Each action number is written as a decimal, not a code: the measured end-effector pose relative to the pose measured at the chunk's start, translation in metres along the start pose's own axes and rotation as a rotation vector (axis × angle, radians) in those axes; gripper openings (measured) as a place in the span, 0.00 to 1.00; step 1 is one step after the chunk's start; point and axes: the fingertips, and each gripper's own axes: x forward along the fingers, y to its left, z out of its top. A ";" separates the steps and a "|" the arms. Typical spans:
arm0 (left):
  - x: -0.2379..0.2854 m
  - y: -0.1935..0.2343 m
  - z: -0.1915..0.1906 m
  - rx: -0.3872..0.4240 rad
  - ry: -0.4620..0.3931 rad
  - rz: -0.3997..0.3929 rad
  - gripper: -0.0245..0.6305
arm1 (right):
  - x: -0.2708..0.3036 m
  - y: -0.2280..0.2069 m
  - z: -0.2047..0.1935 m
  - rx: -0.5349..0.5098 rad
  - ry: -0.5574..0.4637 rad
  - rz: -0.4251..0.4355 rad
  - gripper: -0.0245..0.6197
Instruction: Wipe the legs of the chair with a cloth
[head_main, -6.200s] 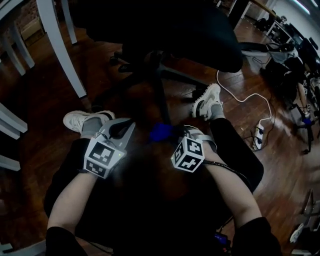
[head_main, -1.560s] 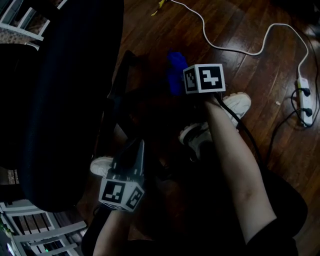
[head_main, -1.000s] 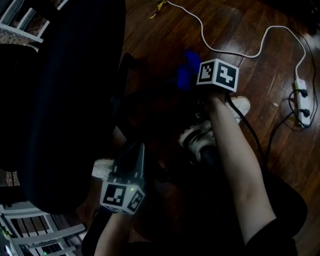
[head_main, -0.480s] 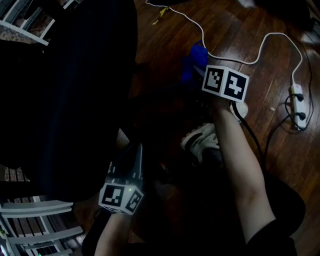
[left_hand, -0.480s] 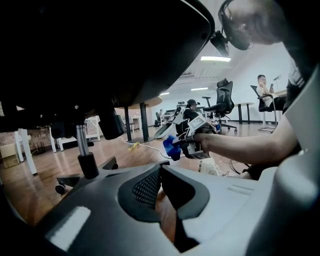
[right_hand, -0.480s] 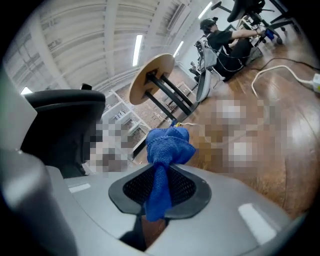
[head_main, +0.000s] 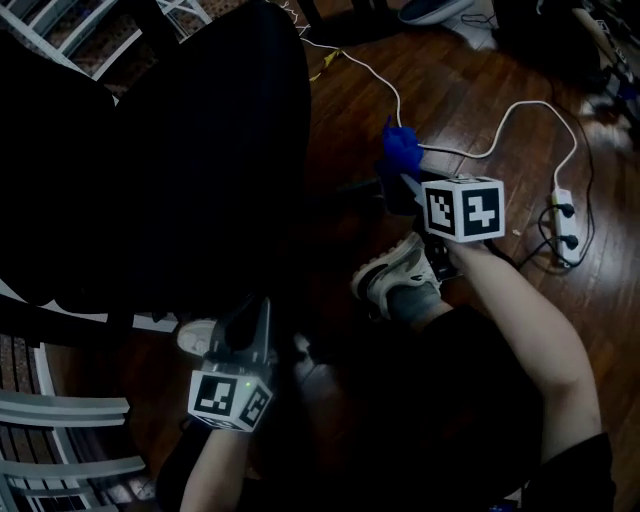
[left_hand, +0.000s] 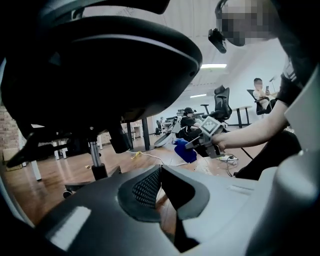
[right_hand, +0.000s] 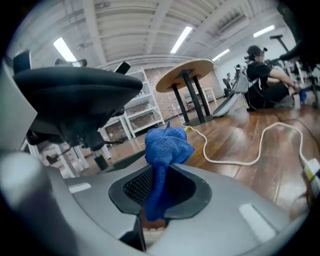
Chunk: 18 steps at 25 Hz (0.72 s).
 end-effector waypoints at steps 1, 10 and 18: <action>-0.005 0.002 0.002 0.001 -0.005 0.003 0.05 | -0.009 0.004 -0.003 0.071 -0.001 0.034 0.18; -0.058 0.004 0.037 -0.019 -0.108 0.021 0.05 | -0.065 0.052 0.014 0.194 -0.108 0.118 0.18; -0.118 0.013 0.071 -0.010 -0.189 0.050 0.05 | -0.110 0.094 0.023 0.220 -0.194 0.115 0.18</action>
